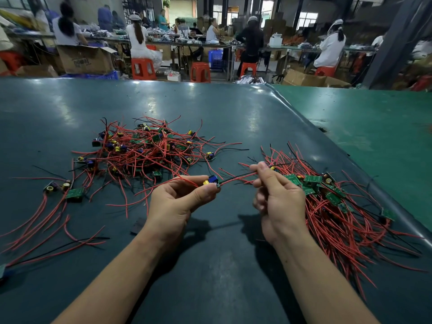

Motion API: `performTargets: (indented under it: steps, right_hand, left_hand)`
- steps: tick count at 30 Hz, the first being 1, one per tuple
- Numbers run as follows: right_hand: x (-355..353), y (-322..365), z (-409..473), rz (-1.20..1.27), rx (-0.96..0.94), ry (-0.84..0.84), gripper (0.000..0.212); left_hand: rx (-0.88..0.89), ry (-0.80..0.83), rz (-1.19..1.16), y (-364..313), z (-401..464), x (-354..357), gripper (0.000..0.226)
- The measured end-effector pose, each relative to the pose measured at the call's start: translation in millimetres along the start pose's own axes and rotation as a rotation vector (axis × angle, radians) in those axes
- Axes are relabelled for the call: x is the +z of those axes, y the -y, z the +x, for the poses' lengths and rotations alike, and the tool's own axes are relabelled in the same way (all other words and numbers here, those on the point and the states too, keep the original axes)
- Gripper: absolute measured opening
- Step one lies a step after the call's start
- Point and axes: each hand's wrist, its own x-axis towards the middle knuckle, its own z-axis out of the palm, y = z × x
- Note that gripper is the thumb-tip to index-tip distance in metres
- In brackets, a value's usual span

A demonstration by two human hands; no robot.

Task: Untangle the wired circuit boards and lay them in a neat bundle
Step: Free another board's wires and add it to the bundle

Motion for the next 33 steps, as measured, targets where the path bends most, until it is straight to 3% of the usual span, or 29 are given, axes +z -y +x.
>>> performTargets:
  steps: [9,13,16,18,21,24,25,28,30,33]
  right_hand:
    - [-8.2,-9.1,12.9,-0.133,-0.256,-0.339,0.03]
    - [-7.7,-12.2,14.6,-0.148,-0.312,-0.385,0.013]
    - [-9.3,-14.3,12.1,-0.34,-0.424,-0.337,0.029]
    - [-10.7,-15.2,9.6,-0.409,-0.467,-0.302,0.031]
    - [-12.9,-16.7,10.6,-0.422,-0.336,-0.234,0.033]
    - [-19.7,-20.9,14.4,-0.552,-0.166,-0.042,0.045]
    - [-21.1,-19.9,14.0,-0.61,-0.158,0.003,0.044]
    - [-20.9,-13.5,13.9,-0.696,-0.216,0.026,0.003]
    - [-19.9,-12.1,11.4,-0.675,-0.21,0.068,0.012]
    - [-13.5,-9.6,3.6,-0.709,-0.189,0.141,0.01]
  left_hand:
    - [0.018,0.024,0.06,2.0,-0.8,-0.4,0.033]
    - [0.022,0.029,0.073,2.9,-1.1,-0.1,0.033]
    - [0.046,0.023,0.084,2.7,0.0,-2.0,0.041]
    - [0.069,0.024,0.077,2.9,0.1,-2.8,0.032]
    - [0.129,0.007,0.055,3.7,1.1,-4.5,0.033]
    - [0.173,-0.06,0.064,2.6,3.6,-6.3,0.026]
    - [0.187,-0.09,0.085,2.1,5.0,-7.0,0.028]
    - [0.201,-0.114,0.093,-0.7,6.0,-7.6,0.057]
    - [0.137,-0.083,-0.015,-4.7,5.1,-5.8,0.072]
    - [0.056,-0.041,-0.094,-10.3,4.1,-6.1,0.071]
